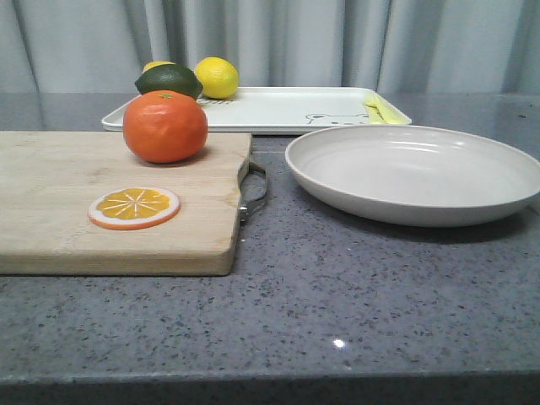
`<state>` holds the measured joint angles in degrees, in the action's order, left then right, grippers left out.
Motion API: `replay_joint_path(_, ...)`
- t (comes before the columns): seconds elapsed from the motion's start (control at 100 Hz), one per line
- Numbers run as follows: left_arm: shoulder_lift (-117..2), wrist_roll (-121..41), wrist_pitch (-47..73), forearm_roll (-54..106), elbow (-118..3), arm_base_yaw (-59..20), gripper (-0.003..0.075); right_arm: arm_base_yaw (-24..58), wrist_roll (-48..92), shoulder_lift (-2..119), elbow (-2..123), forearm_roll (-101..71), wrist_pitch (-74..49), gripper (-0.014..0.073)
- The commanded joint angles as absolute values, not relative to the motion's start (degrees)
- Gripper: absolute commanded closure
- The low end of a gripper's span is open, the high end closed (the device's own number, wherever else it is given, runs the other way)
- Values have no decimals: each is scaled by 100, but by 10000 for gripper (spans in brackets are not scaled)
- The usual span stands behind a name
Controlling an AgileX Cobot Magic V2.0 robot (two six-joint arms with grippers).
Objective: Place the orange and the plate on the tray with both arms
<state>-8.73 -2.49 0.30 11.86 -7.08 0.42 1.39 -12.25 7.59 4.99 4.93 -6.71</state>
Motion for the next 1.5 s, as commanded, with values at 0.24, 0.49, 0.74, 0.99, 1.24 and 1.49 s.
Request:
replay_joint_path(0.24,-2297,-205,-943,1196,-1614,34,739,117,-1213,2264,1736,561,-386,652)
replay_joint_path(0.49,-2722,-205,-1814,1234,-1614,34,739,117,-1213,3130,2321,561,-393,652)
replay_joint_path(0.74,-3048,-205,-1408,1164,-1984,34,739,117,-1213,3976,2963,561,-460,652)
replay_joint_path(0.99,-3679,-205,-405,1041,-2716,34,738,117,-1213,4491,3445,561,-659,652)
replay_joint_path(1.24,-4294,-215,-117,1039,-3275,-49,595,117,-1213,4835,3878,561,-1078,652)
replay_joint_path(1.49,-4951,-232,461,1029,-3977,-731,315,117,-1213,4896,3892,561,-987,652)
